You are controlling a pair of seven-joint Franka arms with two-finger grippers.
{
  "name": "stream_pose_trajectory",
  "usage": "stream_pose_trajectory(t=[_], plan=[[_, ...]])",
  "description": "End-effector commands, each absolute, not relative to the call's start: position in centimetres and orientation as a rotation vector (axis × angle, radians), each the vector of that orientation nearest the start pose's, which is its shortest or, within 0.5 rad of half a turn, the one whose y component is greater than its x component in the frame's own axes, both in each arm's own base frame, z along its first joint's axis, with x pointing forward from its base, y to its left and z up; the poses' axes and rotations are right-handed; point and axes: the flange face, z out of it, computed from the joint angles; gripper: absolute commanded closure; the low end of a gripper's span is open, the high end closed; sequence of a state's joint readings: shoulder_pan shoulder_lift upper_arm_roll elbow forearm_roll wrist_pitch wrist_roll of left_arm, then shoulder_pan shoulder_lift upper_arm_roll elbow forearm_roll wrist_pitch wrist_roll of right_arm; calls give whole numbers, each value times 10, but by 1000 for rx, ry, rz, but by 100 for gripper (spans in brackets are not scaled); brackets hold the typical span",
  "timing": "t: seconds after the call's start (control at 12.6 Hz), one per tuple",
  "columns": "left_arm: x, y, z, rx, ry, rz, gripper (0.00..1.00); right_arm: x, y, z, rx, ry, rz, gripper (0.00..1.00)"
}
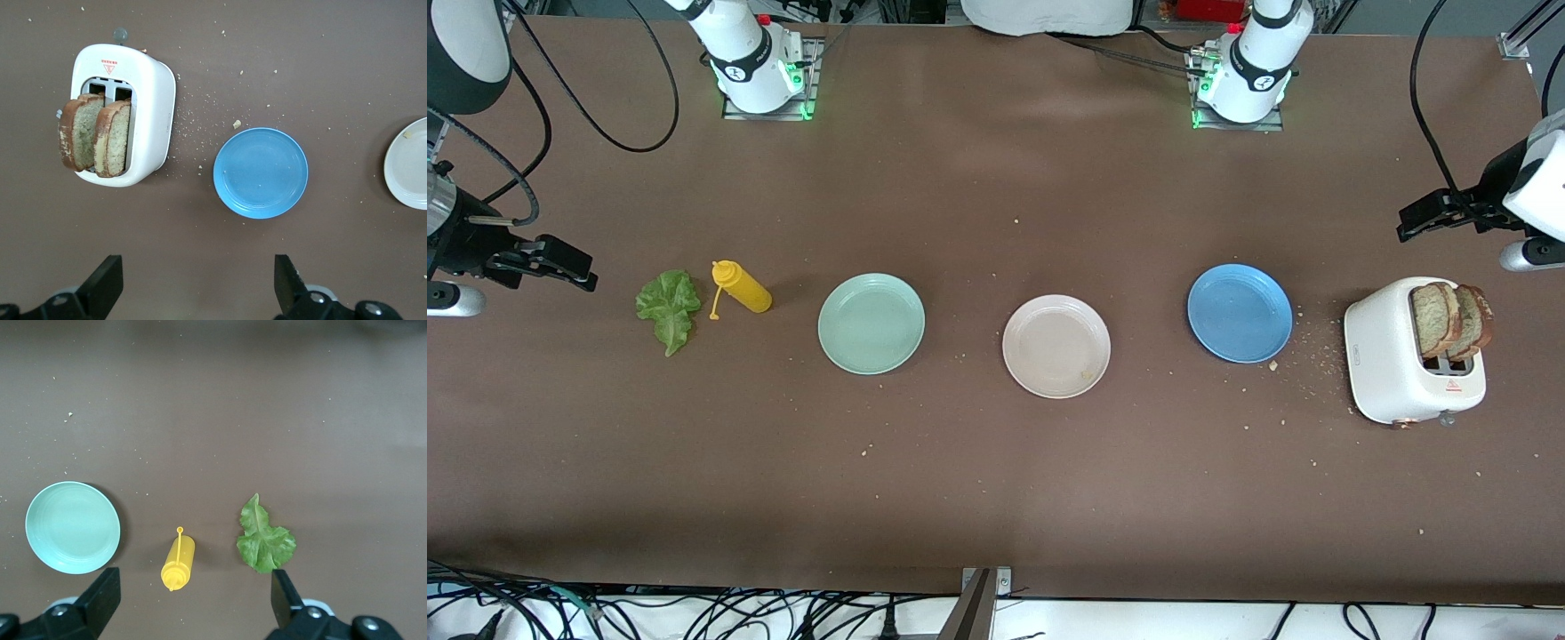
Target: Make sandwich in beige plate with both arms
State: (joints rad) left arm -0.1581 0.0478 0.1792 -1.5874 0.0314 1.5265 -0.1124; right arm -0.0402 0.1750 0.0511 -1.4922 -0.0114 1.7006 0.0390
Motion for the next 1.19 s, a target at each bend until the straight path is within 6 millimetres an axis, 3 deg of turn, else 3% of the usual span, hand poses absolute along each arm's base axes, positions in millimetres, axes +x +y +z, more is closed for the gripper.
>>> stream_pose_trajectory(t=[0.0, 0.8, 1.11], plan=[[565, 13, 591, -3074, -175, 154, 0, 615, 0, 571, -3137, 29, -51, 0], [565, 14, 593, -3074, -180, 149, 0, 615, 7, 574, -3113, 21, -57, 0], [576, 23, 568, -3054, -222, 217, 0, 612, 5, 573, -3114, 33, -19, 0]])
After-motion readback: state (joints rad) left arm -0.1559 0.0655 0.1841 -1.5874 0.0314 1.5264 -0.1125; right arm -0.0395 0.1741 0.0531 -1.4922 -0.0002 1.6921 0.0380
